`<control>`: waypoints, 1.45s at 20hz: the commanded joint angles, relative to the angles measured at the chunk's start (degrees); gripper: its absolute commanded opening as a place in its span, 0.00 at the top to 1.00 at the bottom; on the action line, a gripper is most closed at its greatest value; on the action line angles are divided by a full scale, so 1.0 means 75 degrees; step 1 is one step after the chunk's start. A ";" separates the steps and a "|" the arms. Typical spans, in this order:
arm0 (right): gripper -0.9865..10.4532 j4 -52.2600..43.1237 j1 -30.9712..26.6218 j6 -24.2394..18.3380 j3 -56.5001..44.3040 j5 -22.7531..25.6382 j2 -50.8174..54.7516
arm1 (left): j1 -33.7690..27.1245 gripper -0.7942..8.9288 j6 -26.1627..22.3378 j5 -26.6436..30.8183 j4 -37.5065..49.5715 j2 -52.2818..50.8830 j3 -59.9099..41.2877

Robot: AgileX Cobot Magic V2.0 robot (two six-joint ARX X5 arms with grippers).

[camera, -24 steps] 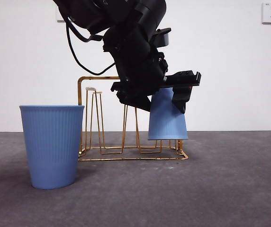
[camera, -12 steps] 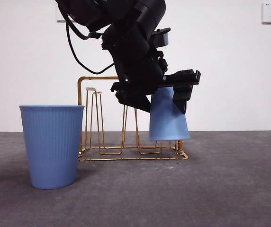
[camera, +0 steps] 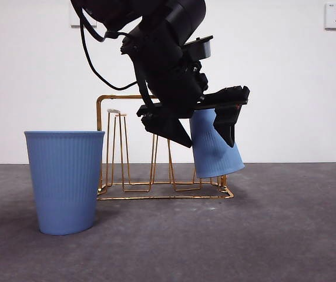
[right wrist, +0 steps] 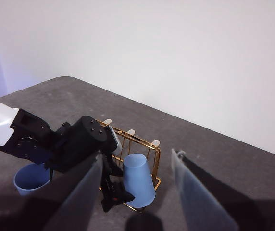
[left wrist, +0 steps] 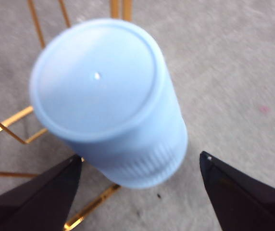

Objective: Pick up cup 1,put cup 1 in the cup rack,pick up cup 2,put cup 2 in the cup rack

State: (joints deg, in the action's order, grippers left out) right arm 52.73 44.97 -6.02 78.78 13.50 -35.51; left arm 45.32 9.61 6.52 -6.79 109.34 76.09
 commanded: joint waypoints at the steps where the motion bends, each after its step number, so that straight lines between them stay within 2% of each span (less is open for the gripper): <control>1: 0.69 -0.0055 0.0003 -0.0061 -0.0041 0.0003 0.0006 | 0.0020 0.50 0.0522 -0.0527 -0.0560 0.0318 -0.0259; 8: 0.69 -0.0055 0.0003 -0.0093 -0.0041 0.0003 0.0006 | 0.0017 0.50 0.0554 -0.0583 -0.1425 -0.0079 -0.0233; 13: 0.69 -0.0052 0.0003 -0.0090 -0.0041 0.0003 0.0006 | 0.0035 0.50 0.0685 -0.0953 -0.1871 -0.0315 -0.0224; 23: 0.69 -0.0029 0.0003 -0.0090 -0.0041 0.0000 0.0006 | 0.0032 0.50 0.0685 -0.0927 -0.1894 -0.0597 -0.0131; 29: 0.69 0.0017 0.0003 -0.0087 -0.0041 0.0003 0.0006 | -0.0143 0.50 0.0484 -0.0930 -0.2174 -0.0597 0.0705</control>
State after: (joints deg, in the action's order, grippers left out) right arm 53.10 44.97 -6.50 78.78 13.50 -35.51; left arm 44.31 13.13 -0.45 -23.11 104.33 81.25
